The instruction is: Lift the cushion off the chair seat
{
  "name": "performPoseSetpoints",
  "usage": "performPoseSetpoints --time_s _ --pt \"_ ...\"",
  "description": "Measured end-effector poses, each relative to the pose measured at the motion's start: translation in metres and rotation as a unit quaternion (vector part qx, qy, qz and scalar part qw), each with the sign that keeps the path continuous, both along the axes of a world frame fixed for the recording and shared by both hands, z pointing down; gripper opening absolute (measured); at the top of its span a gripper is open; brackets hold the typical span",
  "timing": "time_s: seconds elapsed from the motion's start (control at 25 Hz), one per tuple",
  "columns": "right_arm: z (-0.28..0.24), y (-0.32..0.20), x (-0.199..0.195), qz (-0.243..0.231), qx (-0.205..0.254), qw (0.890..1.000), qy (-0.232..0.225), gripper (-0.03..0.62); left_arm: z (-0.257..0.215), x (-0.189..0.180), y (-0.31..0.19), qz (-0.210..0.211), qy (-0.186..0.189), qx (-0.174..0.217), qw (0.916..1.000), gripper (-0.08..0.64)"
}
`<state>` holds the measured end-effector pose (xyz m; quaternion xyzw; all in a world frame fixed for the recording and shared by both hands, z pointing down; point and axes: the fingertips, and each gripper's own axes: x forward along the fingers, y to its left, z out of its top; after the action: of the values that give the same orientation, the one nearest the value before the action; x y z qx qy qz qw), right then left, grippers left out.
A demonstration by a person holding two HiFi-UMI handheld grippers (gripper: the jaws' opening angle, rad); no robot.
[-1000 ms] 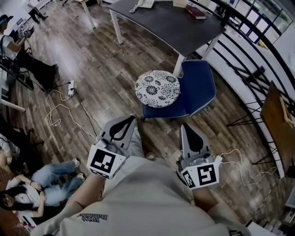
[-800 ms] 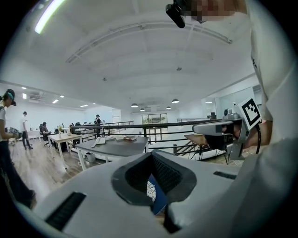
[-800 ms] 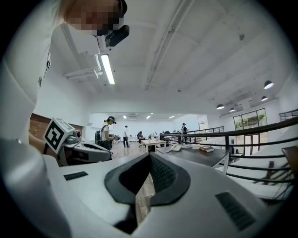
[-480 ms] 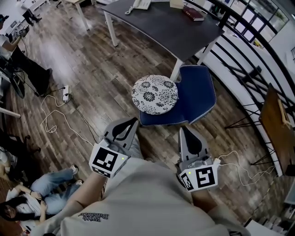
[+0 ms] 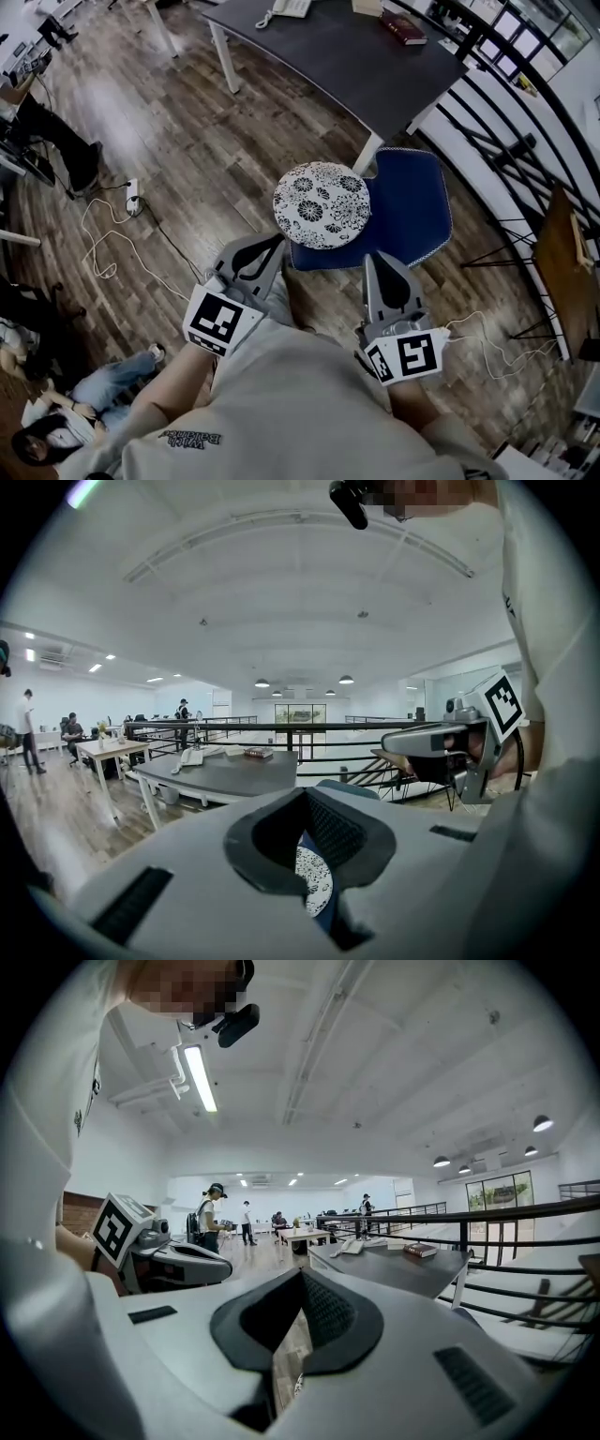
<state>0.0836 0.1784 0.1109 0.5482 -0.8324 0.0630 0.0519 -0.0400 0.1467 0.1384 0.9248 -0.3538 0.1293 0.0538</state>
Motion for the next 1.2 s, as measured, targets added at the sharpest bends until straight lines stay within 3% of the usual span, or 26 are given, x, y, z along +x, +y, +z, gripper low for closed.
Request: performPoseSetpoints --time_s 0.6,0.88,1.2 --pt "0.001 -0.115 -0.019 0.039 -0.036 0.998 0.016 0.003 0.006 -0.026 -0.113 0.023 0.015 -0.033 0.9991 0.005" --pt "-0.007 -0.162 -0.055 0.039 -0.031 0.998 0.025 0.003 0.008 -0.051 -0.164 0.040 0.017 -0.036 0.9984 0.005" --pt "-0.030 -0.202 -0.081 0.050 0.010 0.998 0.034 0.003 -0.001 -0.066 -0.210 0.059 0.025 -0.023 0.9977 0.005"
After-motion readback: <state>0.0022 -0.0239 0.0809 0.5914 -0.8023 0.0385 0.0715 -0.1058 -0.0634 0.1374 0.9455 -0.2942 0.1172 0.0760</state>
